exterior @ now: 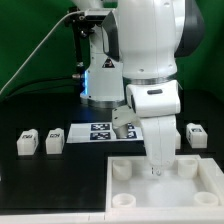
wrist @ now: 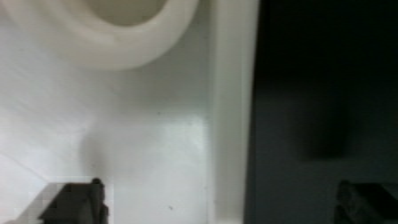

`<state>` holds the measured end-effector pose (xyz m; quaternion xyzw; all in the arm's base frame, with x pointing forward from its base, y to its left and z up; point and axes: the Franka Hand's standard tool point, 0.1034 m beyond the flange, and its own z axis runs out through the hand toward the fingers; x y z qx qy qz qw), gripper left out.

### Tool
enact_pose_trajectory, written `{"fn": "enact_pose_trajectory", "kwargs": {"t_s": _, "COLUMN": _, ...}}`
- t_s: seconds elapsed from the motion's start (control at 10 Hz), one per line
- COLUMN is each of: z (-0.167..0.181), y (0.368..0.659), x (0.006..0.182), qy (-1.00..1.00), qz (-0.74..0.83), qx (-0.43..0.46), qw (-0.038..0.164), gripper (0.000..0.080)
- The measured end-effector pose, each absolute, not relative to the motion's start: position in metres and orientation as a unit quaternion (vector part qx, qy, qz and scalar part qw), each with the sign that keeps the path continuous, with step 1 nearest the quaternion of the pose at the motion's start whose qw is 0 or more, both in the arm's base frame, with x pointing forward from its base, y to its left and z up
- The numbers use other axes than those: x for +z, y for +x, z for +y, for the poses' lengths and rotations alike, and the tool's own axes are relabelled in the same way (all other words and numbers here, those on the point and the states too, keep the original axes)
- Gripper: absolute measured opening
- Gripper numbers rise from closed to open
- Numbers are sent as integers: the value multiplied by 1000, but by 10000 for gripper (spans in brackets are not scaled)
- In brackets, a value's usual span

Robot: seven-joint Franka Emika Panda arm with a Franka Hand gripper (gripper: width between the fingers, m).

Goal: Assemble one leg

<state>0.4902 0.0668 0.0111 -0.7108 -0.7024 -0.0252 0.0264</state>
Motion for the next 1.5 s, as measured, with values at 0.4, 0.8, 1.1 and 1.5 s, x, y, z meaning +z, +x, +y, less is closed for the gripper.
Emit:
{"fn": "enact_pose_trajectory", "kwargs": {"t_s": 0.4, "z": 85, "y": 470, "x": 38, "qy": -791, "qz": -611, "qx": -24, "qw": 20, "gripper": 649}}
{"fn": "enact_pose_trajectory", "kwargs": {"t_s": 0.8, "z": 151, "y": 437, "x": 57, "qy": -932, "qz": -361, "qx": -22, "qw": 26, "gripper": 649}}
{"fn": "enact_pose_trajectory", "kwargs": {"t_s": 1.1, "z": 156, "y": 436, "x": 58, "qy": -971, "qz": -237, "qx": -18, "qw": 37, "gripper": 649}}
{"fn": "enact_pose_trajectory", "kwargs": {"t_s": 1.5, "z": 168, "y": 425, "x": 47, "qy": -998, "qz": -22, "qx": 7, "qw": 54, "gripper": 649}}
